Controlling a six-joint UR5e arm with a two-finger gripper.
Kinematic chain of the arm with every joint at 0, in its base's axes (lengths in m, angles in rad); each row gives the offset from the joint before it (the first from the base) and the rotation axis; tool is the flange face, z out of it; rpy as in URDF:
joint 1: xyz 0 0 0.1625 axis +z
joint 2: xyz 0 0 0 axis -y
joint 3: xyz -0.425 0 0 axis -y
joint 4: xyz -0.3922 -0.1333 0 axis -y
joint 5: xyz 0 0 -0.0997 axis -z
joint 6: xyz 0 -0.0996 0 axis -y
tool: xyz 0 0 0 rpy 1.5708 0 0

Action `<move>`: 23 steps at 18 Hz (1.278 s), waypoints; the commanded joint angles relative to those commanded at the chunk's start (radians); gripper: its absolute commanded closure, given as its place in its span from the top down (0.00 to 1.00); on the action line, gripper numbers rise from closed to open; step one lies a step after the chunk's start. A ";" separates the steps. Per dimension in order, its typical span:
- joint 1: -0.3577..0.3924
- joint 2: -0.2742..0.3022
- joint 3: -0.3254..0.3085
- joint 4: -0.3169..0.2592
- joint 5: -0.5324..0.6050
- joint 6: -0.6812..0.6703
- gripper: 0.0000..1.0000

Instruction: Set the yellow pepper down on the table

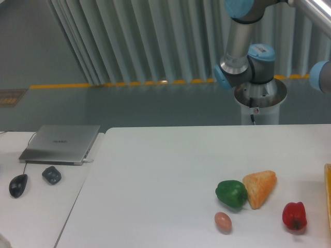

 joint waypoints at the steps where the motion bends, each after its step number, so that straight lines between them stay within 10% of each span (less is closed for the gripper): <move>1: 0.012 -0.008 0.002 0.000 0.000 0.000 1.00; 23: 0.067 -0.226 0.127 0.100 0.006 0.000 1.00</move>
